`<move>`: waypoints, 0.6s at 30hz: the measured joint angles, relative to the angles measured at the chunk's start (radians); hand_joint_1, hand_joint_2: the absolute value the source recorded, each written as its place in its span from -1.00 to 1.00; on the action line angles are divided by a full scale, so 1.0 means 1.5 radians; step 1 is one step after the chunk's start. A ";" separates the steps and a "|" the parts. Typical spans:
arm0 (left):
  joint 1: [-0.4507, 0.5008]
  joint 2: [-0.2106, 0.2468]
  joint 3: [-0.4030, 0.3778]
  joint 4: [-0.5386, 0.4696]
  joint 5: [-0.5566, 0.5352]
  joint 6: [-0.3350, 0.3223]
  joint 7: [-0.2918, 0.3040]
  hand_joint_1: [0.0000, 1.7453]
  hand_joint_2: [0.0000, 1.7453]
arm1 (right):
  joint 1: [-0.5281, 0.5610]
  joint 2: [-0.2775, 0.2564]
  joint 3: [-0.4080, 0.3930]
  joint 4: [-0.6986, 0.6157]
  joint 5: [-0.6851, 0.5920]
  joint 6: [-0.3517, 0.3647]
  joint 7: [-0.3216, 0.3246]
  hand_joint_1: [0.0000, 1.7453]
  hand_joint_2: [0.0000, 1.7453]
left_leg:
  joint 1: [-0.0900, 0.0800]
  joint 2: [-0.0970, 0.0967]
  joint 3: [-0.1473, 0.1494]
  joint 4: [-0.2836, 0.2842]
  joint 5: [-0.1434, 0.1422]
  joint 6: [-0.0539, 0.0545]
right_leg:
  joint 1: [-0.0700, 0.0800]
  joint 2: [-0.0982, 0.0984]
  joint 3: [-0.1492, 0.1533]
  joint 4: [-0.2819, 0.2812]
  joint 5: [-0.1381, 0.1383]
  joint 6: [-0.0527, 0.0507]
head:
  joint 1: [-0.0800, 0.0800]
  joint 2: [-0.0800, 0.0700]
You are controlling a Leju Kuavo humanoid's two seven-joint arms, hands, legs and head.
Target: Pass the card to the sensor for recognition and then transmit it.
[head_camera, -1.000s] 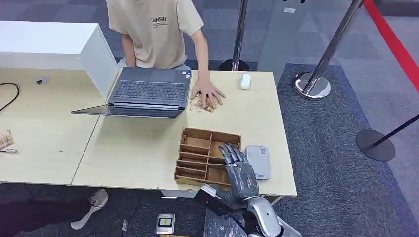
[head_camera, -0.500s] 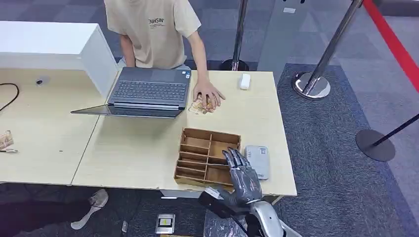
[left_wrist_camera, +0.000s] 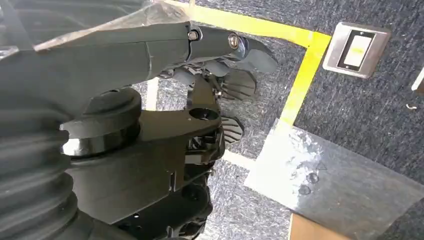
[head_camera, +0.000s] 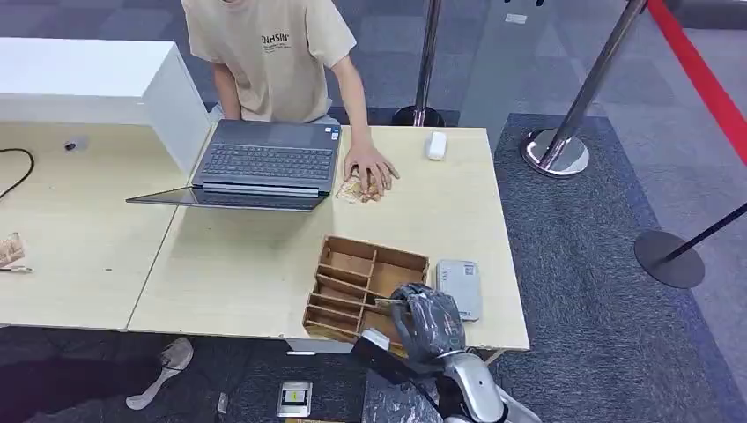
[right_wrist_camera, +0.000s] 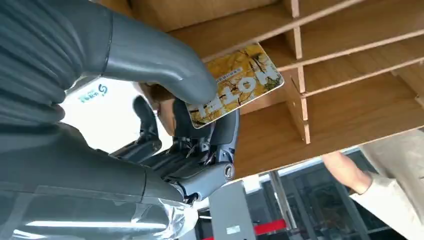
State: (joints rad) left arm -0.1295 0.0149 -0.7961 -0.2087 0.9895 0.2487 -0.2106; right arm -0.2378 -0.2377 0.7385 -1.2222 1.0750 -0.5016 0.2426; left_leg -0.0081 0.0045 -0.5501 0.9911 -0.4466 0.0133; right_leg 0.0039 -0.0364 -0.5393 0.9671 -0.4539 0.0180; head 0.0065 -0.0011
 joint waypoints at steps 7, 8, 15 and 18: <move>0.000 -0.001 0.000 0.000 0.003 0.006 0.000 -1.00 1.00 | -0.003 0.000 0.000 0.001 -0.003 0.001 0.000 1.00 1.00 | 0.000 0.000 0.000 0.000 0.000 0.000 | 0.000 0.000 0.000 0.000 0.000 0.000 | 0.000 0.000; 0.000 -0.001 0.000 0.000 0.004 0.006 0.001 -1.00 1.00 | -0.003 0.000 0.000 0.001 -0.003 0.001 0.000 1.00 1.00 | 0.000 0.000 0.000 0.000 0.000 0.000 | 0.000 0.000 0.000 0.000 0.000 0.000 | 0.000 0.000; 0.001 -0.001 0.000 0.000 0.004 0.011 0.003 -1.00 1.00 | -0.003 0.000 -0.001 0.004 -0.011 -0.009 -0.006 1.00 1.00 | 0.000 0.000 0.000 0.000 0.000 0.000 | 0.000 0.000 0.000 0.000 0.000 0.000 | 0.000 0.000; 0.001 -0.001 0.000 0.000 0.004 0.012 0.003 -1.00 1.00 | -0.004 0.000 -0.002 0.006 -0.019 -0.019 -0.012 1.00 1.00 | 0.000 0.000 0.000 0.000 0.000 0.000 | 0.000 0.000 0.000 0.000 0.000 0.000 | 0.000 0.000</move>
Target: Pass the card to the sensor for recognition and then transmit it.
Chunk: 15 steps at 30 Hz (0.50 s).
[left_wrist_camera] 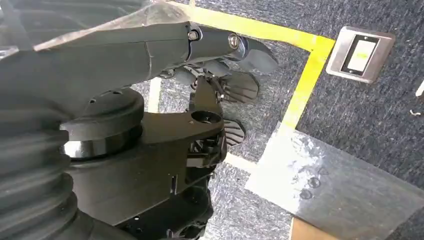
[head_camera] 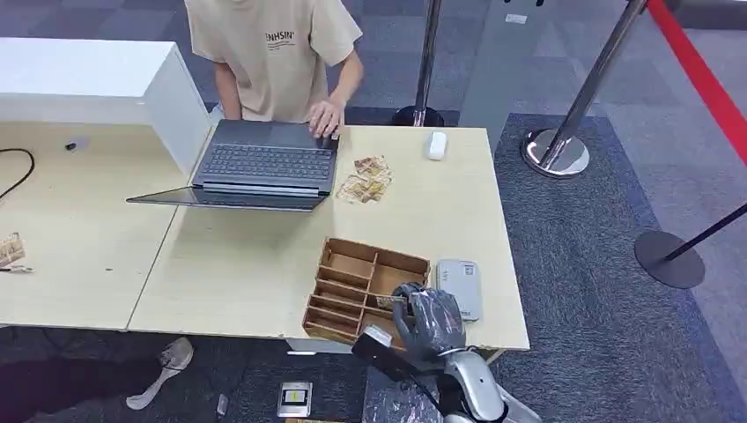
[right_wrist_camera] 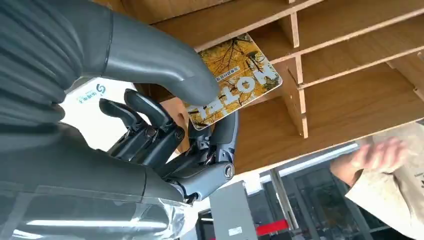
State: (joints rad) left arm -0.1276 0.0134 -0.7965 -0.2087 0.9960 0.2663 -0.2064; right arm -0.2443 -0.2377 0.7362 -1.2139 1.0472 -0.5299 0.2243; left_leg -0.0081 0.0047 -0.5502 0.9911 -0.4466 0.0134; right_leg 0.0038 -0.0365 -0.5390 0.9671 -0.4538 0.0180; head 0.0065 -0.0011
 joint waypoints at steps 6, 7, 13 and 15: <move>-0.003 0.000 0.000 0.000 -0.005 0.000 -0.001 -1.00 1.00 | -0.024 0.000 -0.020 -0.021 -0.041 -0.019 -0.036 1.00 1.00 | 0.000 0.000 0.000 0.000 0.000 0.000 | 0.000 0.000 0.000 0.000 0.000 0.000 | 0.000 0.000; -0.005 0.000 -0.001 0.000 -0.006 0.000 -0.001 -1.00 1.00 | -0.032 -0.001 -0.026 -0.028 -0.044 -0.018 -0.038 1.00 1.00 | 0.000 0.000 0.000 0.000 0.000 0.000 | 0.000 0.000 0.000 0.000 0.000 0.000 | 0.000 0.000; -0.009 0.000 -0.001 0.000 -0.009 0.000 -0.002 -1.00 1.00 | -0.063 -0.001 -0.046 -0.060 -0.061 -0.018 -0.057 1.00 1.00 | 0.000 0.000 0.000 0.000 0.000 0.000 | 0.000 0.000 0.000 0.000 0.000 0.000 | 0.000 0.000; -0.012 0.000 -0.002 0.000 -0.010 0.000 -0.002 -1.00 1.00 | -0.092 -0.001 -0.056 -0.079 -0.094 -0.006 -0.069 1.00 1.00 | 0.000 0.000 0.000 0.000 0.000 0.000 | 0.000 0.000 0.000 0.000 0.000 0.000 | 0.000 0.000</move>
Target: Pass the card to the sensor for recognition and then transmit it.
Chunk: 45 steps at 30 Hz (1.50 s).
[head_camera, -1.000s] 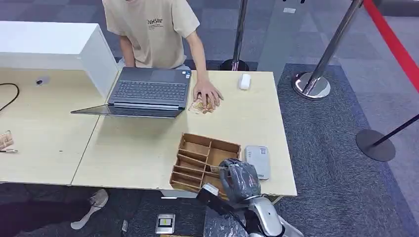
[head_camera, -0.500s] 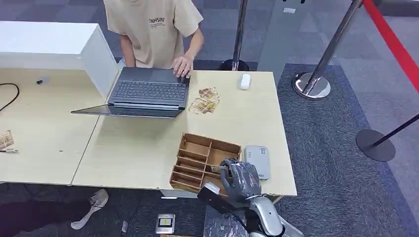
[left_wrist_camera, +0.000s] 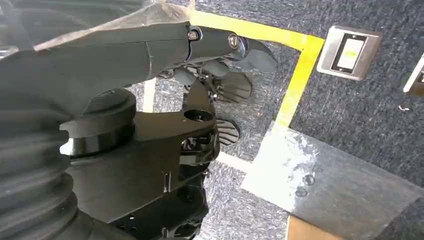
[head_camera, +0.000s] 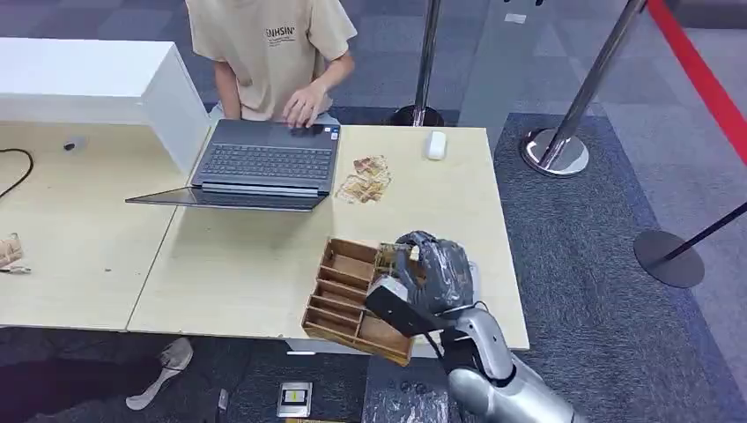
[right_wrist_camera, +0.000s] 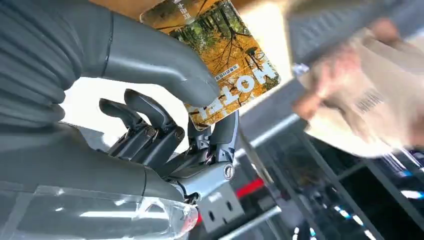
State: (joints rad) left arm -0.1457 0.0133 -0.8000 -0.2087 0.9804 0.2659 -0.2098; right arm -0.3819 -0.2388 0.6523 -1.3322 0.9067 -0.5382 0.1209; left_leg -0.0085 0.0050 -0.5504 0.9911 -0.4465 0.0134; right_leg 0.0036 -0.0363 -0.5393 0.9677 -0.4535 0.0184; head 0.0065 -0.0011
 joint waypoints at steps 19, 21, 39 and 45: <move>-0.016 -0.002 -0.010 -0.001 -0.020 -0.006 0.000 -1.00 1.00 | -0.268 0.002 -0.029 -0.010 -0.238 0.137 -0.086 1.00 1.00 | 0.000 -0.001 -0.001 0.000 0.000 0.000 | 0.000 0.000 0.000 0.001 0.000 0.000 | 0.000 0.000; -0.025 -0.003 -0.012 -0.001 -0.020 -0.006 0.001 -1.00 1.00 | -0.359 0.021 -0.005 0.104 -0.085 0.106 -0.078 1.00 1.00 | 0.000 -0.001 -0.001 0.000 0.000 0.000 | 0.000 -0.001 0.000 0.001 0.000 0.000 | 0.001 0.000; -0.010 0.002 -0.012 -0.001 -0.020 -0.010 0.004 -1.00 -1.00 | -0.421 0.075 0.136 0.368 0.253 0.005 -0.015 1.00 1.00 | 0.000 -0.002 -0.001 0.000 0.000 0.000 | 0.000 -0.001 0.000 0.000 -0.001 0.000 | 0.000 0.000; 0.009 0.013 -0.012 0.000 -0.020 -0.036 -0.006 -1.00 -1.00 | -0.397 0.065 0.133 0.355 0.289 0.048 0.015 -0.94 1.00 | 0.000 -0.002 -0.001 0.000 0.000 0.000 | 0.000 -0.001 -0.001 0.000 -0.001 0.000 | 0.000 0.000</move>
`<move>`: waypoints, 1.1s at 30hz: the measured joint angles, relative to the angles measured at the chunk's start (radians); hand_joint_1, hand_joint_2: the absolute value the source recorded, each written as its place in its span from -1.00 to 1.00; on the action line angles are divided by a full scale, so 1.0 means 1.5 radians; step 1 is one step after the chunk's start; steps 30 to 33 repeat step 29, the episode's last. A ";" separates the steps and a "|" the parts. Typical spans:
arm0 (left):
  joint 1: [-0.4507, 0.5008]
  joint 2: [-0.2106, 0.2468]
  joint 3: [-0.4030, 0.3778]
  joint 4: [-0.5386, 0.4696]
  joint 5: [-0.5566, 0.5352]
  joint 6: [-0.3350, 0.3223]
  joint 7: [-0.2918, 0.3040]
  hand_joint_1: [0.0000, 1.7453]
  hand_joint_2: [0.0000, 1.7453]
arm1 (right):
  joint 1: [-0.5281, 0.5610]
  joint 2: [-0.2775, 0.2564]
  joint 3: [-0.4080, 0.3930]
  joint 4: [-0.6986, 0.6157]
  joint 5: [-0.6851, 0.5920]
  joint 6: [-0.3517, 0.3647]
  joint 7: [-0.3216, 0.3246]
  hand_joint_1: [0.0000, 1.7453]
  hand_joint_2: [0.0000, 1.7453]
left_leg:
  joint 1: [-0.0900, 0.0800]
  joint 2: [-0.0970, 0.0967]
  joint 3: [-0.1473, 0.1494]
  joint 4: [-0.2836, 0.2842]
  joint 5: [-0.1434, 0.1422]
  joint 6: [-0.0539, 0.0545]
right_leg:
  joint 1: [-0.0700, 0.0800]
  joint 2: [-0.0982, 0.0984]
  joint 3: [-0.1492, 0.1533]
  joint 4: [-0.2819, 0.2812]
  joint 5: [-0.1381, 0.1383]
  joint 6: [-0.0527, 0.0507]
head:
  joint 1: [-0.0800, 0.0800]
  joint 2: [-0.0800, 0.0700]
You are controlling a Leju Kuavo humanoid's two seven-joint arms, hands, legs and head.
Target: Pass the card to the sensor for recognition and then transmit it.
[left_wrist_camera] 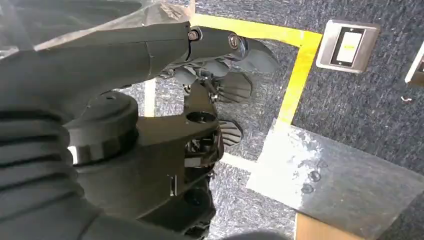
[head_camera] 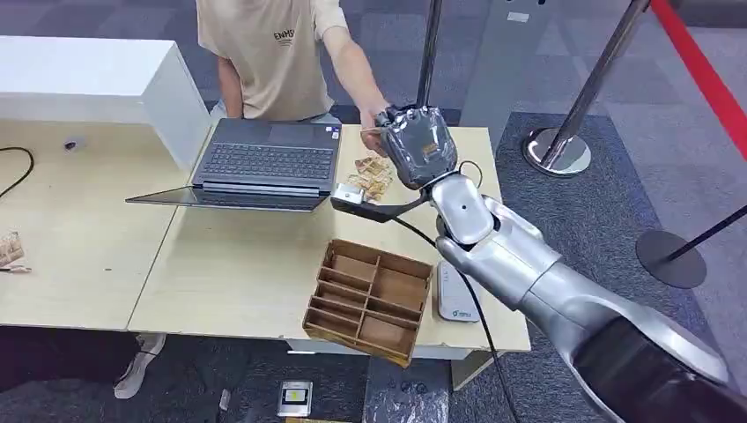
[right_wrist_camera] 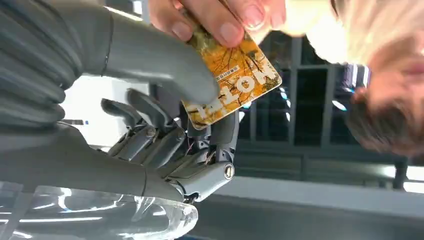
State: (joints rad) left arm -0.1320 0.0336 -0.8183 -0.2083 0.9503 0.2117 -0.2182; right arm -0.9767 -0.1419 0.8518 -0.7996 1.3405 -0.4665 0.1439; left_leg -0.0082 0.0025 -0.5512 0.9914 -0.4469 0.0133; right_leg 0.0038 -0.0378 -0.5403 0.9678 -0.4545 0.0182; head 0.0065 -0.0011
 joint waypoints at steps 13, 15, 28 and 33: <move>0.004 0.020 -0.002 0.000 -0.001 0.024 0.011 -1.00 -1.00 | 0.116 -0.107 -0.119 -0.162 -0.108 -0.025 0.007 -1.00 -1.00 | 0.000 0.001 0.000 0.000 -0.001 0.000 | 0.000 0.001 0.000 -0.001 0.000 0.001 | 0.000 0.000; 0.007 0.019 -0.002 0.000 0.008 0.023 0.006 -1.00 -1.00 | 0.127 -0.116 -0.132 -0.181 -0.113 -0.038 0.000 -1.00 -1.00 | 0.000 0.000 0.000 0.000 -0.001 0.000 | 0.000 0.001 0.000 -0.001 0.000 0.001 | 0.000 0.000; 0.020 0.007 0.021 0.000 0.077 0.008 -0.016 -1.00 -1.00 | 0.241 -0.125 -0.221 -0.374 -0.230 -0.108 0.024 -1.00 -1.00 | 0.000 0.000 0.000 0.000 -0.001 0.000 | 0.000 0.000 0.001 0.000 -0.001 0.001 | 0.000 0.000; 0.021 0.007 0.023 0.000 0.079 0.005 -0.018 -1.00 -1.00 | 0.254 -0.126 -0.229 -0.393 -0.229 -0.107 0.029 -1.00 -1.00 | 0.000 0.000 0.000 0.000 -0.001 0.000 | 0.000 0.000 0.000 0.000 -0.001 0.001 | 0.000 0.000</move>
